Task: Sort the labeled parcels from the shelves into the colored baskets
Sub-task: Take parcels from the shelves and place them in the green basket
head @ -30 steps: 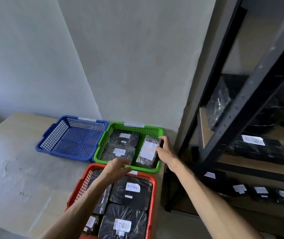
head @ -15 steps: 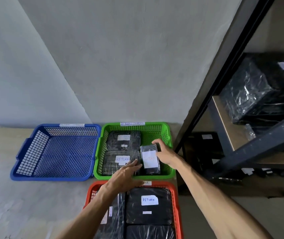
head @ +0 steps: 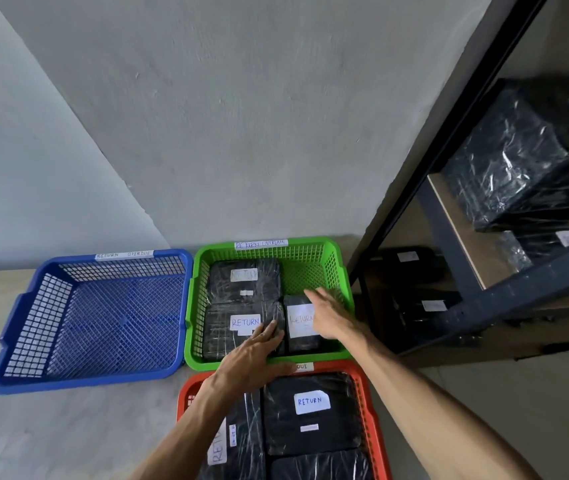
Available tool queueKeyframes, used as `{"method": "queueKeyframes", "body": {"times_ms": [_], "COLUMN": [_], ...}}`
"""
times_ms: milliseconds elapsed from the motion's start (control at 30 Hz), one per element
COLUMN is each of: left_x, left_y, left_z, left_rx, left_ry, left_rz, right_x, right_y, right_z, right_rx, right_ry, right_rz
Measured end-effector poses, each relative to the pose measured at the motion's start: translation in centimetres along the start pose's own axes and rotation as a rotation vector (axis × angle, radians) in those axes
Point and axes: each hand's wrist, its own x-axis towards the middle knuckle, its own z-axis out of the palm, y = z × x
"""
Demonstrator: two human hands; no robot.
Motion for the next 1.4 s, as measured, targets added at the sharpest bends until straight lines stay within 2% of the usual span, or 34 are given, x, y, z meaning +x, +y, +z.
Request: {"method": "queueKeyframes", "body": {"times_ms": [233, 333, 400, 600, 733, 867, 1067, 1167, 1267, 1400], "left_x": [0.1, -0.3, -0.5, -0.8, -1.6, -2.9, -5.2, -6.1, -6.0, -4.1], "left_y": [0.1, 0.8, 1.9, 7.4, 12.3, 18.4, 27.8, 33.5, 40.2, 47.5], "left_z": [-0.3, -1.1, -2.2, -6.5, -8.0, -7.9, -5.8, -3.9, -2.7, -1.4], "left_rx": [-0.05, -0.077, -0.092, -0.116, -0.134, -0.143, -0.101, -0.067, -0.06, -0.131], "left_ry": [-0.016, 0.03, 0.115, 0.307, 0.379, 0.432, 0.548, 0.535, 0.496, 0.445], "left_rz": [0.016, -0.007, -0.03, 0.048, 0.11, 0.181, 0.238, 0.275, 0.304, 0.33], "right_x": [-0.4, -2.1, -3.9, -9.6, -14.1, -18.2, -25.1, -28.8, -31.0, -31.9], "right_y": [-0.3, -0.2, 0.2, 2.3, 3.1, 5.1, 11.3, 16.0, 21.1, 27.8], "right_z": [-1.7, -3.6, -5.0, -8.6, -11.9, -15.3, -19.6, -22.1, -25.3, -28.6], "right_rx": [-0.059, 0.054, 0.112, 0.265, 0.306, 0.309, 0.264, 0.215, 0.172, 0.239], "right_ry": [-0.139, -0.033, 0.055, 0.272, 0.398, 0.45, 0.42, 0.377, 0.465, 0.549], "right_rz": [-0.018, -0.041, -0.052, -0.121, -0.206, -0.283, -0.416, -0.43, -0.399, -0.314]}}
